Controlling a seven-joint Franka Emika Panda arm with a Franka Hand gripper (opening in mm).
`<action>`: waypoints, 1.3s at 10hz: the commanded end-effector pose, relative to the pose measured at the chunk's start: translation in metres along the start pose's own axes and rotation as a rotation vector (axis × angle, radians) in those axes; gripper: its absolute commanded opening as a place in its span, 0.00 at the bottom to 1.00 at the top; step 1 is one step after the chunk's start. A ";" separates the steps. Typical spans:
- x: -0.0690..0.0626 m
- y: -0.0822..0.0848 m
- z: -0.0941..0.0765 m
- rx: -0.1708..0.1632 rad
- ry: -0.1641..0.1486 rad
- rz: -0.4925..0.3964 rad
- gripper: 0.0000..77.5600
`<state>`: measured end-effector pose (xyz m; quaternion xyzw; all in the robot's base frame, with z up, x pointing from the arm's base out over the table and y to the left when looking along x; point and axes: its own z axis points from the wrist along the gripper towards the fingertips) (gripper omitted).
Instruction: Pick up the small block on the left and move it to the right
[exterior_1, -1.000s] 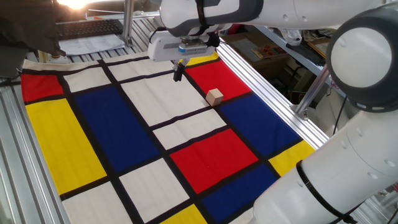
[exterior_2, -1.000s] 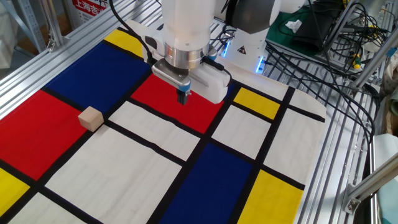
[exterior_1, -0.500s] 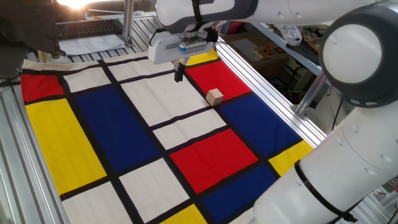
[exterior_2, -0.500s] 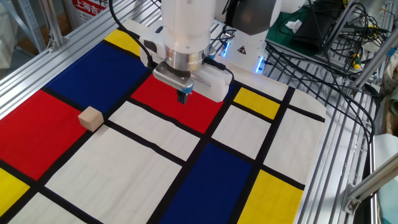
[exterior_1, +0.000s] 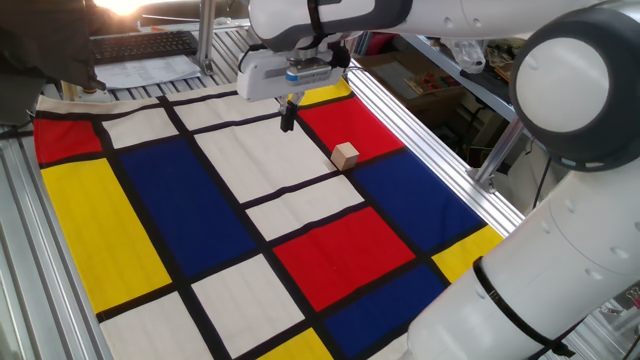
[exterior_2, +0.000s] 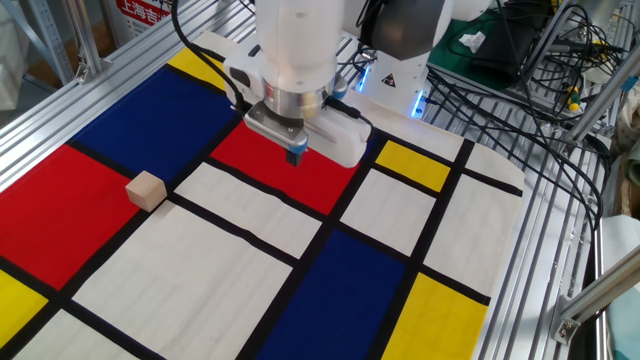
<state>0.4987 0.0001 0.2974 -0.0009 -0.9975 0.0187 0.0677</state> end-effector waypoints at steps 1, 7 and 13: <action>0.000 0.001 -0.002 0.021 0.001 0.038 0.00; 0.013 0.009 0.006 0.039 -0.003 0.102 0.00; 0.004 0.008 0.003 0.033 -0.009 0.080 0.00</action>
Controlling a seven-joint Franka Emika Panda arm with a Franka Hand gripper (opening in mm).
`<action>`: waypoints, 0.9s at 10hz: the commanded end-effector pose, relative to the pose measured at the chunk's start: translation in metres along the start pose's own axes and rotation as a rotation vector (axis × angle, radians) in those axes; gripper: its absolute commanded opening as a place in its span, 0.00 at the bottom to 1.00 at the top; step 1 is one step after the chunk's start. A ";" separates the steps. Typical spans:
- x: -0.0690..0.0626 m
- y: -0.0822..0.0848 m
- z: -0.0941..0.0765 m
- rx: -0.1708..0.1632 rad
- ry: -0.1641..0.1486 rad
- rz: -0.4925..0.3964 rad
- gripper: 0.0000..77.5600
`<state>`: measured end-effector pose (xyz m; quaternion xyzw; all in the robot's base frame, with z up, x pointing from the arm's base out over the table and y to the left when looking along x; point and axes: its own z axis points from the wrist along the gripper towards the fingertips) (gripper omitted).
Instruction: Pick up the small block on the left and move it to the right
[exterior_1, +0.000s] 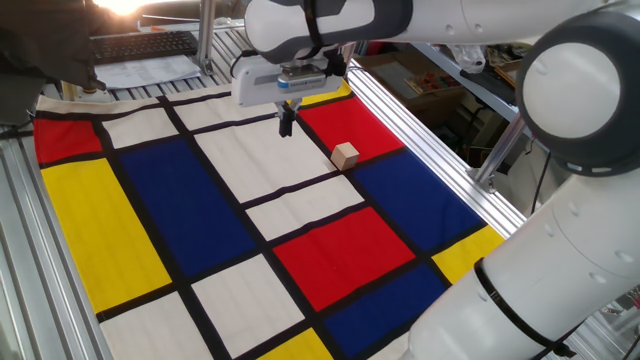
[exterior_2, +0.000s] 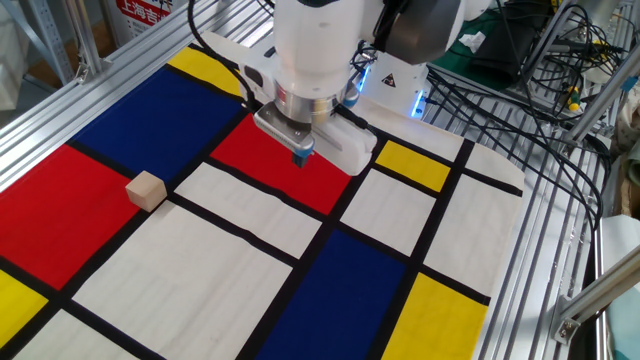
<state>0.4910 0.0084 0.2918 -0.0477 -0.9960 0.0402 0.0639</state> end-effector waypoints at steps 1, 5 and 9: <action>-0.003 -0.001 -0.003 0.001 -0.004 -0.002 0.00; 0.001 0.005 -0.004 0.001 -0.005 0.021 0.00; -0.003 0.004 -0.005 -0.040 -0.049 0.015 0.00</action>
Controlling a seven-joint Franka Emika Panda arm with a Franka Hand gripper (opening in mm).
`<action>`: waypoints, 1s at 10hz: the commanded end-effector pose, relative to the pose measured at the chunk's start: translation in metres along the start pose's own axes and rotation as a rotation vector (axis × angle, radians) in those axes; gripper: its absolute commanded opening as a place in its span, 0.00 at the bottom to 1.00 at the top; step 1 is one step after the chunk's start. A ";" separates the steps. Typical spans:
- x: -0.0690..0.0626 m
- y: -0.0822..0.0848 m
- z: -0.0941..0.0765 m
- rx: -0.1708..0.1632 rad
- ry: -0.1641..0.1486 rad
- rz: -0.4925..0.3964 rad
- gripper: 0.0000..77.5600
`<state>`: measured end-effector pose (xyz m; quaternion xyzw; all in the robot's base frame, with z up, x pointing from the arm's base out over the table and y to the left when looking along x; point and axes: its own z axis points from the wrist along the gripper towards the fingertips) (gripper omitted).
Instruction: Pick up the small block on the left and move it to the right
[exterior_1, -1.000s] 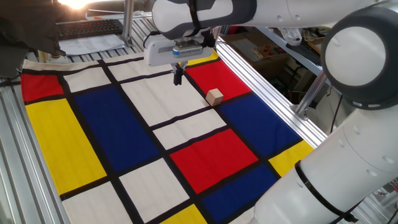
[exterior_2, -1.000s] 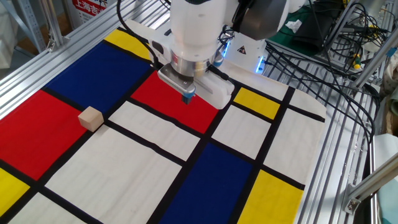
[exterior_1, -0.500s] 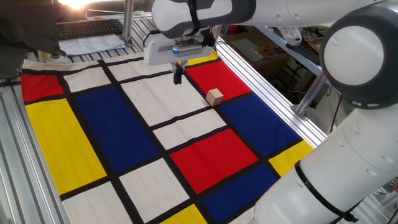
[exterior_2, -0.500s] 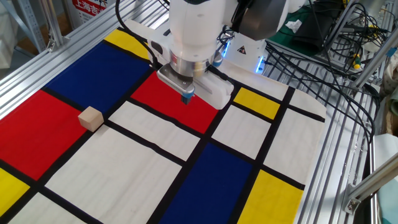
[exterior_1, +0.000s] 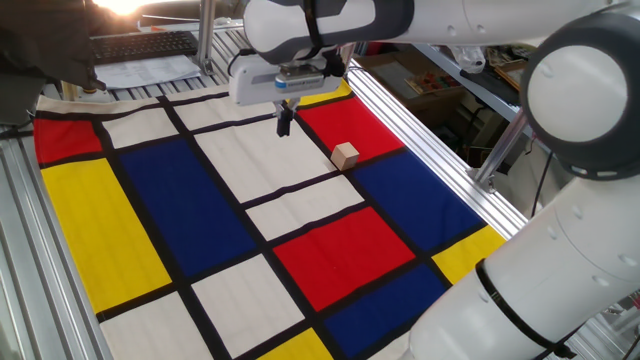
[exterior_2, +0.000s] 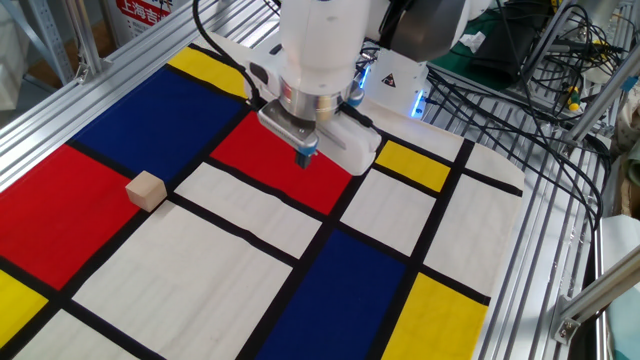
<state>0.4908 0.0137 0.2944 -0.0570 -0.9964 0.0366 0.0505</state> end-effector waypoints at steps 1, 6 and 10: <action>-0.021 -0.006 -0.008 -0.026 -0.017 -0.035 0.00; -0.121 -0.136 0.007 -0.058 0.041 -0.166 0.00; -0.124 -0.196 0.025 -0.026 0.019 -0.178 0.00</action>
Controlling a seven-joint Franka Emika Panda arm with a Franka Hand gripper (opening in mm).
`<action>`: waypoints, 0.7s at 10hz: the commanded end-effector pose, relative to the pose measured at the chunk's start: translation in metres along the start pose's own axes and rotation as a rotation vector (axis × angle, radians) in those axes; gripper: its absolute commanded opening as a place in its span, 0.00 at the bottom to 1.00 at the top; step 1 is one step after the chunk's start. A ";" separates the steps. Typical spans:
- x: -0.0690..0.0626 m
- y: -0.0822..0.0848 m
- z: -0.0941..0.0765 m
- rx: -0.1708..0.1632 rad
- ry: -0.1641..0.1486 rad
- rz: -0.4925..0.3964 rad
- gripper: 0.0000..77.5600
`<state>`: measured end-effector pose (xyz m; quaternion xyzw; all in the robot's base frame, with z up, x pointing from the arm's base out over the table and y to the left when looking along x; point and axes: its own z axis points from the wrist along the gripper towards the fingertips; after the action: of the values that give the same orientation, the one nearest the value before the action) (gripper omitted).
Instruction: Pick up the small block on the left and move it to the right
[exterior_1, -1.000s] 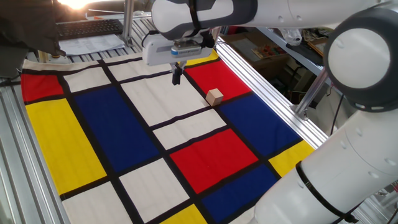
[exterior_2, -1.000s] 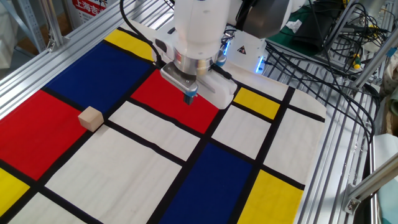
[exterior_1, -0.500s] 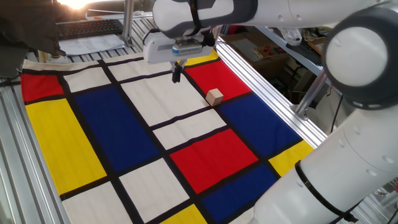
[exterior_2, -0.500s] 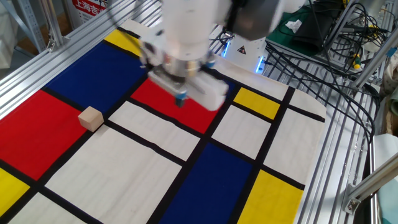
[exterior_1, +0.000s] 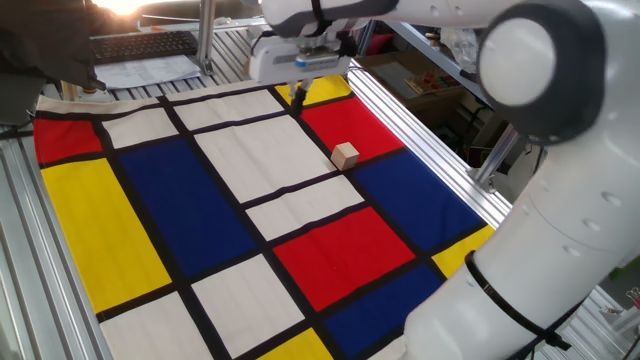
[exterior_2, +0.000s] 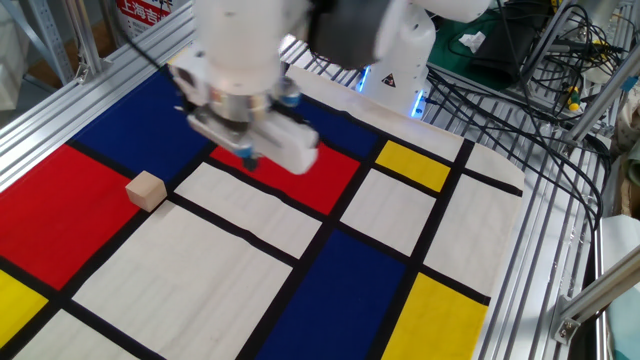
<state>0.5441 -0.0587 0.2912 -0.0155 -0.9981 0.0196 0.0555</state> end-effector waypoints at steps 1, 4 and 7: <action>-0.049 -0.144 0.030 -0.004 -0.007 -0.103 0.00; -0.054 -0.118 0.042 0.024 0.031 -0.022 0.00; -0.054 -0.118 0.042 0.031 0.041 -0.028 0.00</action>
<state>0.5712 -0.1402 0.2664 -0.0023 -0.9977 0.0237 0.0634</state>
